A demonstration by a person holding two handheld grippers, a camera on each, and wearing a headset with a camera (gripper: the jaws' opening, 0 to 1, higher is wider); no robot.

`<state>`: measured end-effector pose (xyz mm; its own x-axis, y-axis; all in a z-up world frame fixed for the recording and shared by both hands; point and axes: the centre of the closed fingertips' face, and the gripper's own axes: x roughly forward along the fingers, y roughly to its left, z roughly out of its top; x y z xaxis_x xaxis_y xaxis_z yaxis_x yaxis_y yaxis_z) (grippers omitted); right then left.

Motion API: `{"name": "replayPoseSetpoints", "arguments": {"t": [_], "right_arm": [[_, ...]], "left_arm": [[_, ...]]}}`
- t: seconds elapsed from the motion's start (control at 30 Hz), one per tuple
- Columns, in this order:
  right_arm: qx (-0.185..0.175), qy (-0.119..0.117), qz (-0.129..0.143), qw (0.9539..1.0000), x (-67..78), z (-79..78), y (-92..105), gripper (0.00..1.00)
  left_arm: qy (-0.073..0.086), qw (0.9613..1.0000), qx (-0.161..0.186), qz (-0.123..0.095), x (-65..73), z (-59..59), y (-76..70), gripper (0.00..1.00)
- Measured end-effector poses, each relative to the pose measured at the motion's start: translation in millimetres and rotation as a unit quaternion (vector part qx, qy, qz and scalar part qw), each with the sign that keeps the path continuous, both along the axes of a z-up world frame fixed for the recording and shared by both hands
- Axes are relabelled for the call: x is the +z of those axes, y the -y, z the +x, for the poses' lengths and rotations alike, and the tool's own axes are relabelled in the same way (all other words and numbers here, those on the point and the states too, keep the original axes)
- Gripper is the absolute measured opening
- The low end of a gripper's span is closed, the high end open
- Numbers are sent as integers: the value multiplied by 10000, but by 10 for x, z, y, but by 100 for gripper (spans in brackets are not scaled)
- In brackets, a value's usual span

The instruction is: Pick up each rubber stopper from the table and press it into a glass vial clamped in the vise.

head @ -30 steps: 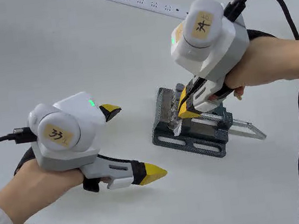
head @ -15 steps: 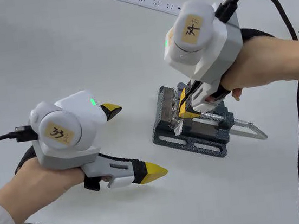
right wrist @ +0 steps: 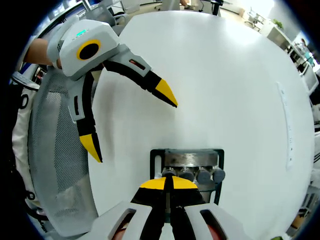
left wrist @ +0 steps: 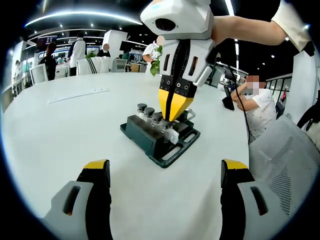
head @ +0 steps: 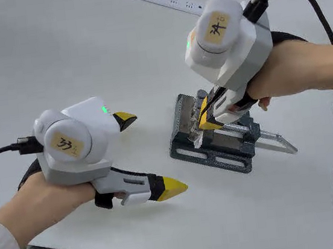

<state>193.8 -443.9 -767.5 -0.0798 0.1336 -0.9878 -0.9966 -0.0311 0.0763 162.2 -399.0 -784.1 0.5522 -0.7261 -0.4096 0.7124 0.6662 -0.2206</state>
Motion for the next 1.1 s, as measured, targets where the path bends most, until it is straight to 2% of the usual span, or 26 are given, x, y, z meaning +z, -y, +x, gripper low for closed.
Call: {"name": "replayPoseSetpoints", "arguments": {"t": [0.1, 0.13, 0.17, 0.23, 0.43, 0.53, 0.6, 0.73, 0.9, 1.1], "right_arm": [[273, 208, -168, 9993, -7, -4, -11, 0], [109, 159, -197, 9996, -18, -10, -25, 0], [205, 156, -200, 9995, -6, -20, -13, 0], [73, 85, -165, 9998, 1, -7, -8, 0], [199, 165, -223, 9994, -4, -41, -15, 0], [149, 138, -216, 9996, -3, -29, -11, 0], [47, 91, -199, 9997, -6, -20, -9, 0], [101, 179, -122, 9997, 5, -31, 14, 0], [-138, 30, 66, 9999, 8, 10, 27, 0], [-30, 43, 143, 9999, 4, 10, 10, 0]], "left_arm": [[6, 10000, 5, -4, 2, -9, 4, 91], [8, 10000, 8, -4, 0, -9, 1, 91], [-6, 10000, 10, 15, -8, -11, -4, 91], [9, 10000, 34, 5, 2, -12, -15, 91], [9, 10000, 57, -1, 11, -6, -22, 90], [33, 10000, 56, 9, 23, -3, -24, 90], [36, 10000, 45, 20, 27, -3, -30, 90], [61, 10000, 25, 52, 65, 2, -45, 91], [105, 9999, 12, 92, 76, 23, -72, 90], [89, 9999, -7, 124, 73, 4, -61, 90]]}}
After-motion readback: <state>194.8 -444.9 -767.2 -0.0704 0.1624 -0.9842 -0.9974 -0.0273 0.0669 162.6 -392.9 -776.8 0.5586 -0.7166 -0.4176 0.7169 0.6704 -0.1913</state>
